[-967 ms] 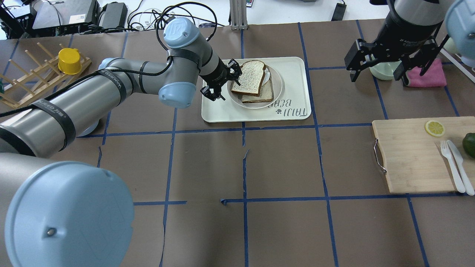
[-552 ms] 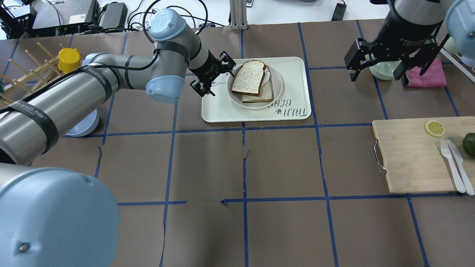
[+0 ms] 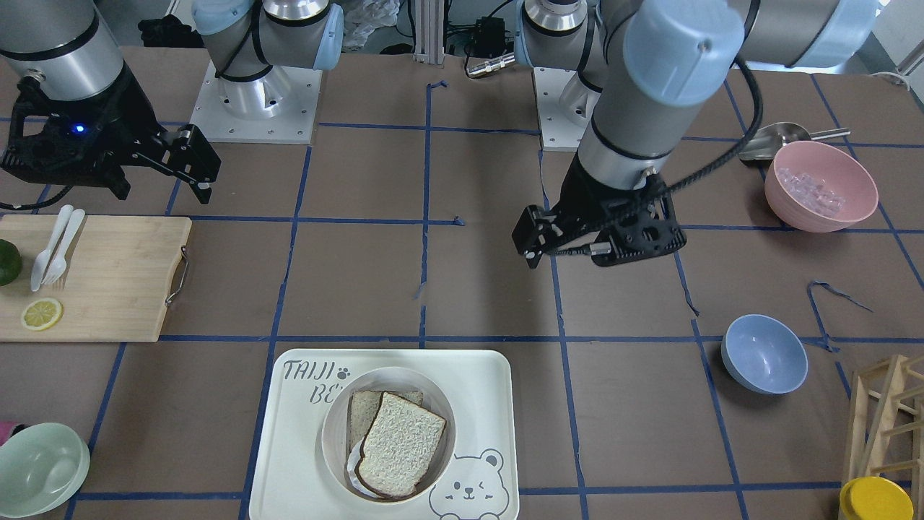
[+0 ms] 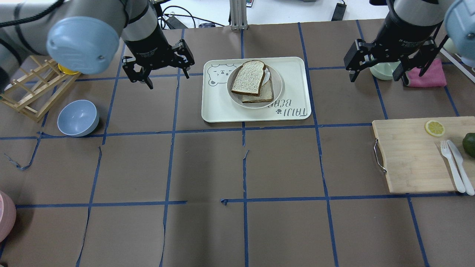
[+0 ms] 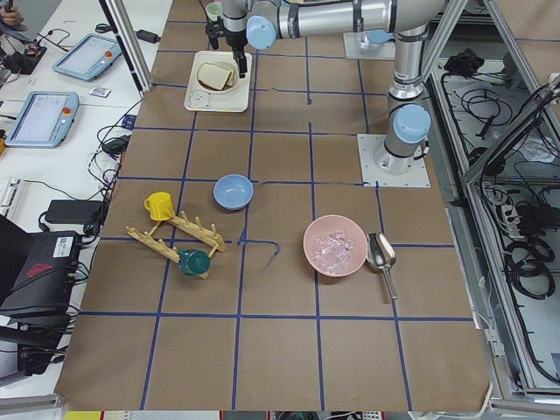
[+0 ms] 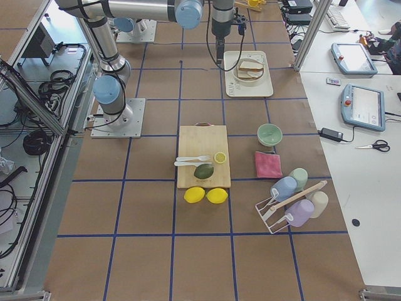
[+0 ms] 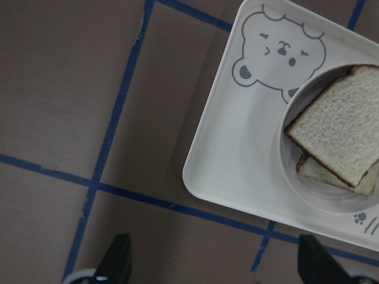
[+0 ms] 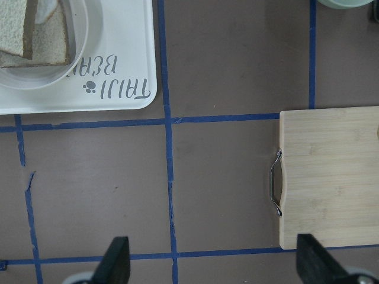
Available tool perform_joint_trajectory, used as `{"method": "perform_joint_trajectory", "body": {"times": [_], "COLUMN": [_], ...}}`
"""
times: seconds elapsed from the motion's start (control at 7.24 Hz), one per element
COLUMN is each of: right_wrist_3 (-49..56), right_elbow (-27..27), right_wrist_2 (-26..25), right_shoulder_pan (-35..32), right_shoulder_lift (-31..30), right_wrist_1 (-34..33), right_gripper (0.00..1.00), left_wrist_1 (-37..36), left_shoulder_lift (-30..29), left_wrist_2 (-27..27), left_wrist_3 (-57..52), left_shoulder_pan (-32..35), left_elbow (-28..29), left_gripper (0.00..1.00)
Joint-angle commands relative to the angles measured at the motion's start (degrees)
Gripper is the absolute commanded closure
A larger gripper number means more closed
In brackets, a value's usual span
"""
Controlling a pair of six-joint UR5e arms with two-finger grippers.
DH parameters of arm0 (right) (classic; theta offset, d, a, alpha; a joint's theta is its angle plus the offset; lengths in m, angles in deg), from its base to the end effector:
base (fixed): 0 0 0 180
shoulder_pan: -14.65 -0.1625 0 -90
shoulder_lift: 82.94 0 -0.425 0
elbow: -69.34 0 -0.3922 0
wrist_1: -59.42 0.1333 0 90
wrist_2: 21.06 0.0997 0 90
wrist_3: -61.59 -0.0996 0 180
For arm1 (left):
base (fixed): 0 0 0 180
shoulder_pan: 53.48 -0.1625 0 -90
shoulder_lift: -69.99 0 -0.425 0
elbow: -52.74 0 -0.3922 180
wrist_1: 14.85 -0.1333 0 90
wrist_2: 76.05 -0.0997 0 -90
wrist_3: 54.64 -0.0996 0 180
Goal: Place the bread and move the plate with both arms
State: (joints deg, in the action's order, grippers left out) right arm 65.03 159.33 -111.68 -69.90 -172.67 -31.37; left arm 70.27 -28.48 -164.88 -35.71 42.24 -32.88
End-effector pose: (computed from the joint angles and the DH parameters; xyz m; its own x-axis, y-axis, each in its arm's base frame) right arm 0.0846 -0.5051 0.4870 -0.9993 0.0352 0.0114 0.0351 0.9993 -0.0086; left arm -0.1900 -0.5386 0.4567 -0.9733 -0.2282 0.0238 -0.2285 0.9735 -0.0064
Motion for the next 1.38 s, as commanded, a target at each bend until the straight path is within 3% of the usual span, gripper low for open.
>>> {"method": "perform_joint_trajectory", "body": {"times": [0.0, 0.28, 1.24], "right_wrist_3": [-0.01, -0.1, 0.08], "right_elbow": [0.01, 0.01, 0.09], "right_wrist_2": [0.09, 0.0, -0.08], "right_shoulder_pan": [0.0, 0.0, 0.0], "right_shoulder_lift": [0.0, 0.0, 0.0], "right_wrist_1": [0.0, 0.0, 0.08], "right_gripper": [0.0, 0.0, 0.0], "left_wrist_1": [9.24, 5.79, 5.15], "left_shoulder_lift": [8.7, 9.17, 9.53], "left_wrist_2": [-4.15, -2.4, -2.66], "left_wrist_3": [-9.31, -11.79, -19.28], "left_shoulder_pan": [-0.01, -0.71, -4.13], "left_elbow": [-0.59, 0.01, -0.77], "left_gripper": [0.0, 0.0, 0.0]}}
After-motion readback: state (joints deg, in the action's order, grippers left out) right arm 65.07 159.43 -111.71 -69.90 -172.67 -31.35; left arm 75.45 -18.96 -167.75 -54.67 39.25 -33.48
